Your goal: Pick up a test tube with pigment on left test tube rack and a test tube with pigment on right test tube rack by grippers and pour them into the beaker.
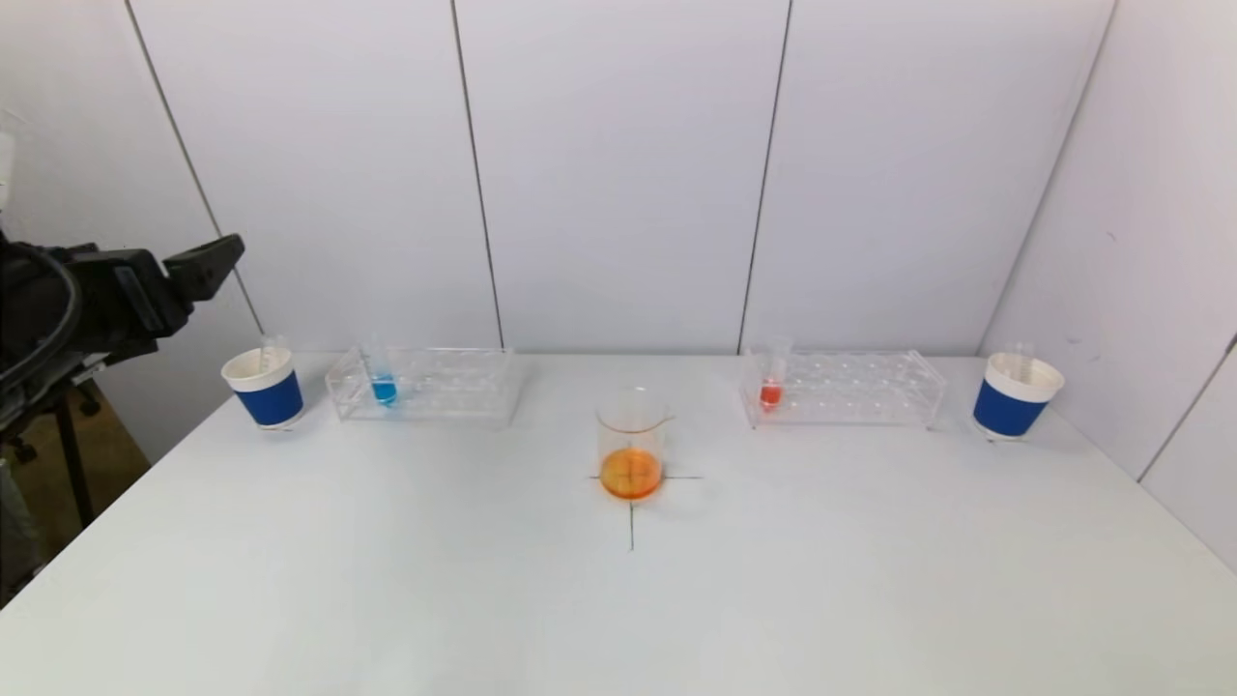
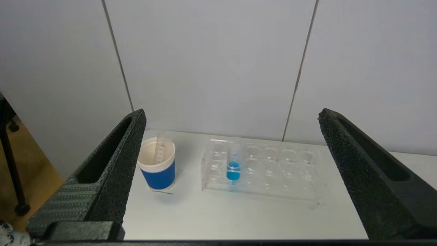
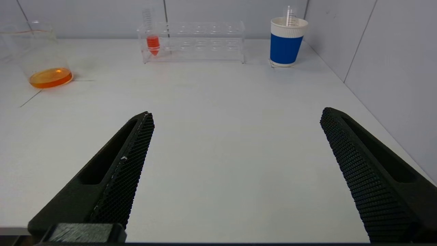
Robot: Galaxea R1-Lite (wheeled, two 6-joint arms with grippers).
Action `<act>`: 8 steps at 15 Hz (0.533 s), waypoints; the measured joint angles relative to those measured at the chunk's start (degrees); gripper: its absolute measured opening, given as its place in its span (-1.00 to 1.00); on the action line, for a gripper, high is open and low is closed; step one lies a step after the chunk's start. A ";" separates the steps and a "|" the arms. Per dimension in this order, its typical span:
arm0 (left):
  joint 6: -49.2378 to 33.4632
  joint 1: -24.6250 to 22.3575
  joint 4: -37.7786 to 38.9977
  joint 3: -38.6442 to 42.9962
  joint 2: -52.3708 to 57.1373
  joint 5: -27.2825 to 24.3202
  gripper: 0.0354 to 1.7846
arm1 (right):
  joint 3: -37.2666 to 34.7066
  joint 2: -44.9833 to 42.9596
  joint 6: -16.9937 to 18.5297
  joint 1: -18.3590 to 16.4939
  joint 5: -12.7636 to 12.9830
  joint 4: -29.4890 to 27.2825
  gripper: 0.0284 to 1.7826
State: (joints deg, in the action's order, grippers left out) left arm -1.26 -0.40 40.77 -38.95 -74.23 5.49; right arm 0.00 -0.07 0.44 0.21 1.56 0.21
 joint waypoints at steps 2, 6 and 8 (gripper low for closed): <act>0.02 0.18 -1.22 5.50 7.17 -0.20 0.98 | 0.00 0.00 0.02 0.01 0.00 0.00 0.99; 0.40 0.13 -6.92 14.88 22.14 0.05 0.98 | 0.00 0.00 0.00 0.01 0.01 0.00 0.99; 0.52 0.10 -12.46 17.85 30.18 0.02 0.98 | 0.00 0.00 0.00 0.00 0.00 0.00 0.99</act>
State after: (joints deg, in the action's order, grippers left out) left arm -0.73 -0.30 28.31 -21.10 -44.04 5.51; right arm 0.00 -0.07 0.44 0.21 1.56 0.21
